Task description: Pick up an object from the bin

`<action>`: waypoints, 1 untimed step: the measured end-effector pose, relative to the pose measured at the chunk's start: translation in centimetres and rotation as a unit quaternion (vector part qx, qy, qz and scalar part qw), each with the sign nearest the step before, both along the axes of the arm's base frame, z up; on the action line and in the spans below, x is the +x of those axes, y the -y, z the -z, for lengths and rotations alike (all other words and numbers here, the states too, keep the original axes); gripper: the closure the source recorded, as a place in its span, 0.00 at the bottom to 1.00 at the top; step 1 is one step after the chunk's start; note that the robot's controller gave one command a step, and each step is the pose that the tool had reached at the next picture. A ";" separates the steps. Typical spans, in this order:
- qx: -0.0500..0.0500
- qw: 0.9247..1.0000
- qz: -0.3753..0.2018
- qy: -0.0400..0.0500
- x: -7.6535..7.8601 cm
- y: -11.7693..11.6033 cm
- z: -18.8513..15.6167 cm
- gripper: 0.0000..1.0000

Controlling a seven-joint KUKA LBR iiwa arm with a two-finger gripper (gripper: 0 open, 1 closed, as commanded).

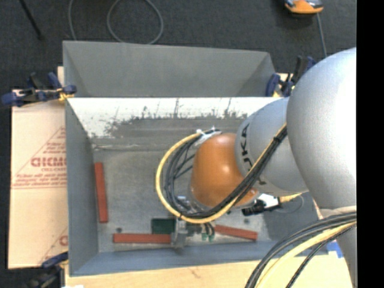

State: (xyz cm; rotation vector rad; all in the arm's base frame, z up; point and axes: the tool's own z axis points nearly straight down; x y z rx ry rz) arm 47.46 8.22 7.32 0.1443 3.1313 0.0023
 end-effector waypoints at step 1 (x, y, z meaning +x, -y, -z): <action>0.001 1.000 0.006 0.003 3.2 -3.1 -12.7 1.00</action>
Offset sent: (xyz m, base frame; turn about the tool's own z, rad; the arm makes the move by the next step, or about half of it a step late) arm 0.0287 0.0298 0.1221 0.0157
